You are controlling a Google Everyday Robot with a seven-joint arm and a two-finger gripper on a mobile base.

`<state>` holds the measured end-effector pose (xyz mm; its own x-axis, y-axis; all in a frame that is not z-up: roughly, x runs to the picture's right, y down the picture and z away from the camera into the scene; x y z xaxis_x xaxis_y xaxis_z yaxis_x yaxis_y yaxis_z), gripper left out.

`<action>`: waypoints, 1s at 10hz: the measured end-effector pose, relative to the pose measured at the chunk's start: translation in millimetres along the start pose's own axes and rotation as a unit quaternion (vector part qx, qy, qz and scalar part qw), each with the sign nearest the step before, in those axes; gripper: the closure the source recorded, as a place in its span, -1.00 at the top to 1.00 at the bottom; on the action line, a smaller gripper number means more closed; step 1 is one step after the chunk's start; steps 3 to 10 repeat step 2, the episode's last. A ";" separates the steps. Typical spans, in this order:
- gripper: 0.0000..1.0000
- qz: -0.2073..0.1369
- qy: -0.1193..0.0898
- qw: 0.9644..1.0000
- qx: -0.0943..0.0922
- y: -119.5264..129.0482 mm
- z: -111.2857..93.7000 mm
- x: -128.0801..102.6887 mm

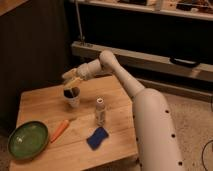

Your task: Place the eraser in the ceramic cup

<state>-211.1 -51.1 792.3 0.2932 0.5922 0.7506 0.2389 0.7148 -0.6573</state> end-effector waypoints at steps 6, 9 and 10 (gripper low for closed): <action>0.60 0.000 0.000 1.000 -0.001 0.1 2.0 -0.3; 0.60 0.000 0.000 1.000 -0.001 0.1 2.0 -0.3; 0.60 0.000 0.000 1.000 -0.001 0.1 2.0 -0.3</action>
